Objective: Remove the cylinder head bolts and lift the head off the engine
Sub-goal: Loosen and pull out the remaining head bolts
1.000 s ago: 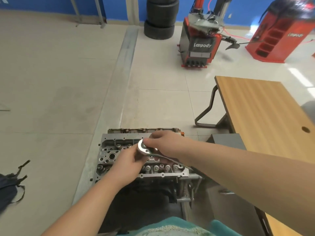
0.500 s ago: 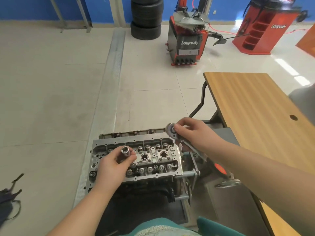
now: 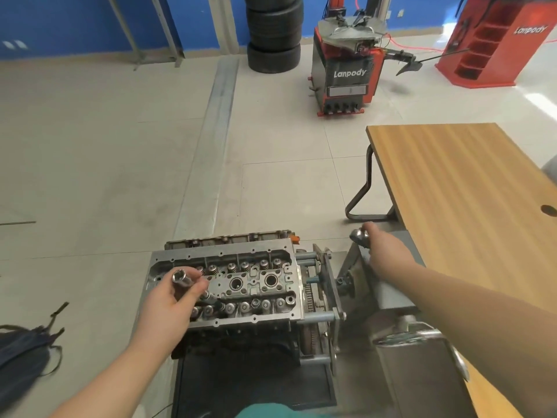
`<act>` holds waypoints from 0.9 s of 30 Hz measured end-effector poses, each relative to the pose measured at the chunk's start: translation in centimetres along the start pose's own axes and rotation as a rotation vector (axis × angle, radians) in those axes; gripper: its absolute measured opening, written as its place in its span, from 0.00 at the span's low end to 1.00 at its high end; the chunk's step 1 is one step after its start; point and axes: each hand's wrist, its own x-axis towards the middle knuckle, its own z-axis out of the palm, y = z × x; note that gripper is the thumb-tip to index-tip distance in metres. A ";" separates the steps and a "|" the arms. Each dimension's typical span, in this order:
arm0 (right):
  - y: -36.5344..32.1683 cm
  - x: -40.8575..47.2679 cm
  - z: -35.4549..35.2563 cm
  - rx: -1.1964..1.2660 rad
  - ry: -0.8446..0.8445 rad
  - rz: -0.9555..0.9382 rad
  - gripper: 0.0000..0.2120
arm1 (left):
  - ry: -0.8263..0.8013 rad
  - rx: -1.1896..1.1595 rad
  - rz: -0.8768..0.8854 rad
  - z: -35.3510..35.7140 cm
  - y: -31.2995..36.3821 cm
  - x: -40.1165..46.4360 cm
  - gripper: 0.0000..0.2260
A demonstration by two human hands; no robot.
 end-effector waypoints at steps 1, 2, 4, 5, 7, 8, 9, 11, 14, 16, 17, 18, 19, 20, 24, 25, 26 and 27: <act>0.4 0.4 0.4 -0.002 -0.018 0.012 0.29 | 0.011 0.001 -0.010 0.0 0.0 -0.1 0.07; 0.9 0.6 0.8 -0.006 -0.034 0.024 0.30 | 0.019 0.005 -0.018 0.1 0.1 -0.1 0.07; 1.6 0.9 1.6 -0.020 -0.043 0.025 0.35 | 0.022 0.015 -0.030 0.1 0.1 -0.1 0.07; 1.8 1.0 1.9 -0.018 -0.040 0.020 0.35 | 0.022 0.008 -0.036 0.2 0.1 -0.2 0.07; 2.0 1.3 2.5 0.001 -0.032 0.012 0.31 | 0.026 -0.025 -0.062 0.2 -0.1 -0.3 0.07; 2.1 1.5 2.7 0.014 -0.032 0.019 0.27 | 0.028 -0.030 -0.071 0.2 -0.1 -0.3 0.07; 2.2 1.6 2.8 0.026 -0.033 0.035 0.25 | 0.031 -0.026 -0.072 0.3 -0.1 -0.3 0.07; 2.3 1.7 3.0 0.036 -0.037 0.075 0.21 | 0.038 -0.021 -0.071 0.3 -0.2 -0.4 0.07; 2.5 1.4 3.1 -0.032 -0.039 0.136 0.13 | 0.046 -0.019 -0.072 0.3 -0.3 -0.4 0.07; 2.6 1.3 3.3 -0.072 -0.047 0.177 0.12 | 0.039 -0.031 -0.081 0.3 -0.6 -0.3 0.07; 2.7 1.2 3.4 -0.071 -0.052 0.191 0.12 | 0.035 -0.031 -0.085 0.3 -0.7 -0.2 0.07; 2.7 1.2 3.5 -0.065 -0.055 0.201 0.12 | 0.031 -0.029 -0.087 0.3 -0.8 -0.1 0.07; 2.6 1.1 3.5 -0.062 -0.054 0.207 0.13 | 0.029 -0.028 -0.087 0.3 -0.9 -0.1 0.08; 2.6 1.0 3.6 -0.063 -0.053 0.215 0.14 | 0.026 -0.026 -0.087 0.2 -1.0 0.0 0.08; 2.0 -0.1 3.3 -0.074 -0.015 0.265 0.25 | 0.010 -0.008 -0.087 0.0 -1.3 0.1 0.09; 1.5 -0.5 3.0 -0.059 0.023 0.263 0.26 | 0.005 -0.009 -0.079 0.1 -1.3 0.1 0.09; 0.7 -1.0 2.5 -0.025 0.080 0.245 0.27 | 0.001 -0.010 -0.066 0.1 -1.3 0.2 0.08; -0.7 -1.7 1.8 0.030 0.147 0.205 0.26 | -0.003 -0.015 -0.051 0.2 -1.2 0.2 0.08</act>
